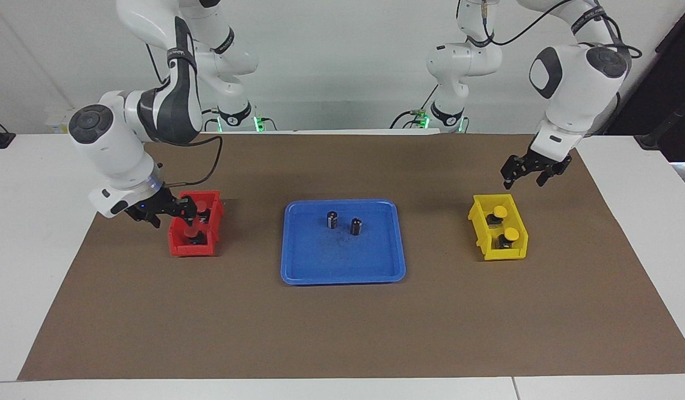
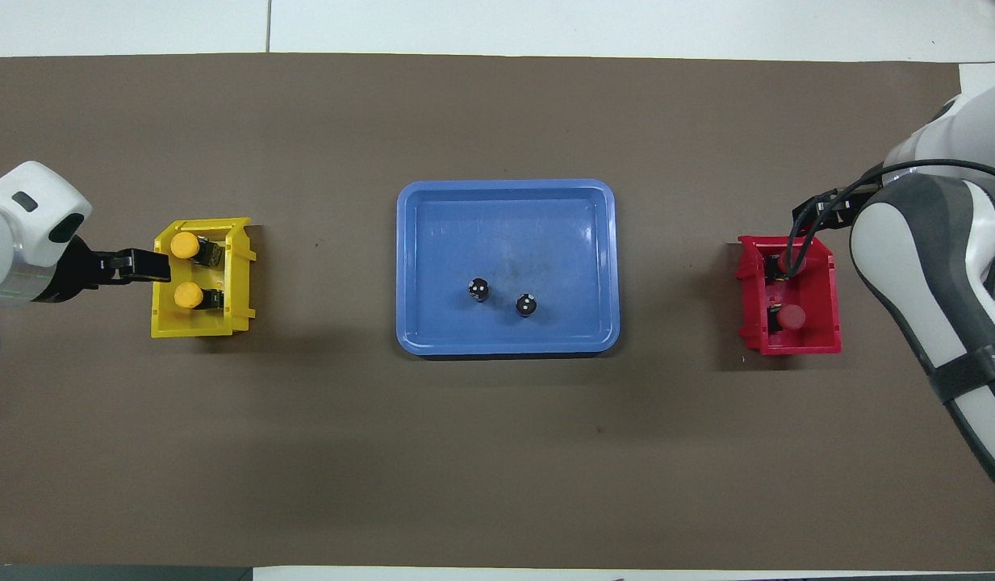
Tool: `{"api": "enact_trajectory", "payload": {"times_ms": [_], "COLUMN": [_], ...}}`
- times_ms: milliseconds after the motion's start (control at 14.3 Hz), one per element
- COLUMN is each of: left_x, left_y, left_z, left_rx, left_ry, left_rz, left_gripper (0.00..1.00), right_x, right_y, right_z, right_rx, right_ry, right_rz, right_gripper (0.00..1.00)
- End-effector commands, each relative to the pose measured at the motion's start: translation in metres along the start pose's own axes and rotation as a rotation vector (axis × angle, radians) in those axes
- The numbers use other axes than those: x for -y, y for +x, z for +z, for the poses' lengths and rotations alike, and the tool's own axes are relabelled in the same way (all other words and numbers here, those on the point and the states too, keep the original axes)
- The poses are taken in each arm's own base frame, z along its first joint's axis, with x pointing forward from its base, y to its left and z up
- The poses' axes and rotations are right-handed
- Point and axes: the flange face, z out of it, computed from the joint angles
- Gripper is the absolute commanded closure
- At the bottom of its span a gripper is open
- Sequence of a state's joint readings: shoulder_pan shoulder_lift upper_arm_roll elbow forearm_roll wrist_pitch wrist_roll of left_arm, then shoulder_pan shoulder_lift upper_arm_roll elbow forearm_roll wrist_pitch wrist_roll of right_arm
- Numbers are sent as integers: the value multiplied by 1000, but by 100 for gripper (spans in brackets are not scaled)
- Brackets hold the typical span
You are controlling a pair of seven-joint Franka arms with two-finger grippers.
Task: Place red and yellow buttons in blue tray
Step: 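Grasp a yellow button with the left gripper while the right gripper grasps a red button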
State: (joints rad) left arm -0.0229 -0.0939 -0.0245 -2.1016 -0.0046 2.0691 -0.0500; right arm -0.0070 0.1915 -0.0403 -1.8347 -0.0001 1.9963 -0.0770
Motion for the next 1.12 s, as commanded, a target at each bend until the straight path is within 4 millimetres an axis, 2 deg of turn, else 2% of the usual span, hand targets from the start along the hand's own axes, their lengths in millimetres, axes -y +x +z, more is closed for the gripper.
{"api": "enact_trajectory", "payload": {"times_ms": [0, 210, 419, 489, 908, 1048], "left_x": [-4, -6, -5, -5, 0, 0], "left_y": [2, 5, 6, 5, -10, -14], "left_z": [23, 45, 59, 62, 84, 90], "left_rx": [-1, -1, 17, 22, 39, 19], "left_ry": [-4, -6, -4, -4, -2, -3], "left_rz": [10, 7, 11, 9, 5, 3], "left_gripper": [5, 5, 15, 21, 23, 23], "right_x": [2, 2, 3, 4, 5, 5], "right_y": [-15, -26, -31, -34, -40, -39], "right_z": [26, 52, 59, 62, 74, 73], "right_rx": [-1, -13, -4, -16, -22, -22], "right_ry": [20, 19, 19, 18, 18, 18], "right_rz": [-9, -4, -6, -7, -11, -11], "right_gripper": [24, 26, 30, 32, 33, 45]}}
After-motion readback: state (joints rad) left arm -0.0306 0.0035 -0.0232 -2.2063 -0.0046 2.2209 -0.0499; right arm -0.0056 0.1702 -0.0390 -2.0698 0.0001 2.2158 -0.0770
